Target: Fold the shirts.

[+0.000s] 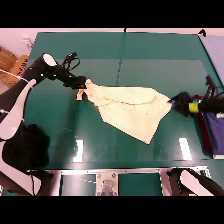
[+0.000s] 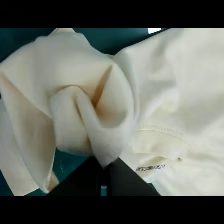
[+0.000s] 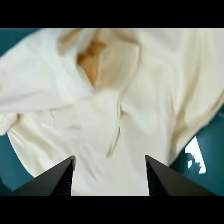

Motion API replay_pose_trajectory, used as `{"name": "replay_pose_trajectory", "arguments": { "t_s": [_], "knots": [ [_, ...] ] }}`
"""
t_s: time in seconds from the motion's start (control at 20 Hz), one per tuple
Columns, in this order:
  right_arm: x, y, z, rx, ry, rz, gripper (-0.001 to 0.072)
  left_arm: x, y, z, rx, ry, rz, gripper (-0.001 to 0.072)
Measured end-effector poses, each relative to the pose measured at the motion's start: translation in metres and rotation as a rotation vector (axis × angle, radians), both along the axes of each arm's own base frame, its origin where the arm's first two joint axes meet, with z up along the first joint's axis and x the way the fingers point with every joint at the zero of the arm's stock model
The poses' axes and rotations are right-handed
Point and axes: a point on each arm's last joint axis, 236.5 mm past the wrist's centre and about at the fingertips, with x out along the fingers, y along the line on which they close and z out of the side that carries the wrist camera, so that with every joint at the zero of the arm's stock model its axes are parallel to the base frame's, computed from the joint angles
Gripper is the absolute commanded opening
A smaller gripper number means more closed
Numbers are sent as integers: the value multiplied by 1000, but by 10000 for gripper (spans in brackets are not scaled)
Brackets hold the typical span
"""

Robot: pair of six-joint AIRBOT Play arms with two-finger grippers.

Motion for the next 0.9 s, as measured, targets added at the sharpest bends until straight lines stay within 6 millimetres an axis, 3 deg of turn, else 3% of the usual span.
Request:
{"name": "replay_pose_trajectory", "arguments": {
  "t_s": [0.25, 0.5, 0.55, 0.6, 0.65, 0.75, 0.9],
  "knots": [
    [-76, 62, -62, 85, 226, 38, 505, 0, 0, 0, 1, 0, 0, 25],
    [-104, 113, -102, 113, 321, 89, 502, -1, 0, 0, 3, 1, -8, 24],
    [-105, 121, -106, 132, 334, 84, 459, -2, 0, -1, 4, 2, -14, 25],
    [-107, 127, -110, 142, 353, 83, 284, -3, 0, -1, 5, 4, -21, 25],
    [-107, 130, -116, 143, 366, 84, 169, -5, 0, -1, 6, 6, -27, 24],
    [-104, 136, -122, 147, 373, 101, 27, -7, 0, -1, 8, 8, -40, 25],
    [-87, 140, -121, 136, 329, 137, 16, -8, 0, 0, 10, 8, -53, 24]
  ]
}}
